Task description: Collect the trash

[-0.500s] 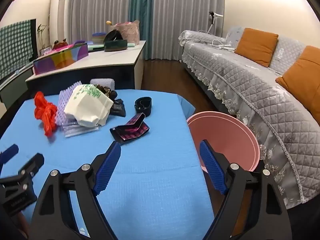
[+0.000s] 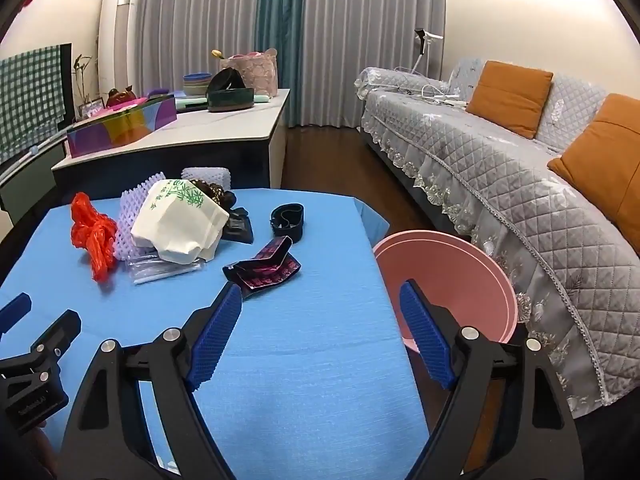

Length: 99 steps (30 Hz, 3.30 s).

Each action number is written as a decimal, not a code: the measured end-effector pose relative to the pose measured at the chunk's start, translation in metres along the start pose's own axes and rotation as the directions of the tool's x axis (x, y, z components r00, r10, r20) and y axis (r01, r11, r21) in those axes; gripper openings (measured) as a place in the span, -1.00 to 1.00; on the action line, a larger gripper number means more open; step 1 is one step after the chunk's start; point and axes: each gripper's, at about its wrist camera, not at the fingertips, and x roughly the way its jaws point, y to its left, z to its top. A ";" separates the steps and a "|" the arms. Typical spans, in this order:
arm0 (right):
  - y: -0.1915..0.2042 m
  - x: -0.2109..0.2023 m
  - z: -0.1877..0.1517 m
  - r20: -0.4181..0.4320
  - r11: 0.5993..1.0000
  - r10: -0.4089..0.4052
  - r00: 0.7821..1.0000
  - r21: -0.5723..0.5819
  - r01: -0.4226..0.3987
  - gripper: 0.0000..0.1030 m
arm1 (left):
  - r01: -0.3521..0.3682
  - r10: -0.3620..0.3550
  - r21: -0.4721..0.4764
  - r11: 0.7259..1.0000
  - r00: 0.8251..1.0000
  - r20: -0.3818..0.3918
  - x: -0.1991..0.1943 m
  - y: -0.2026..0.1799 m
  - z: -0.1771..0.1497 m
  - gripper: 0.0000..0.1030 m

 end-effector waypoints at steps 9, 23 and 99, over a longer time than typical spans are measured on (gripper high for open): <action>-0.002 -0.002 0.002 -0.002 1.000 -0.005 1.000 -0.006 0.005 0.56 | 0.001 -0.001 0.010 1.000 1.000 0.004 -0.002 -0.003 -0.001 0.85; -0.002 -0.004 0.003 0.002 1.000 -0.011 1.000 -0.009 0.011 0.56 | 0.006 -0.007 0.016 1.000 1.000 0.004 -0.002 -0.005 -0.002 0.85; 0.008 0.130 0.029 -0.151 0.946 0.230 0.961 0.265 -0.185 0.00 | -0.164 0.162 -0.062 0.984 0.986 -0.046 0.096 0.036 0.043 0.20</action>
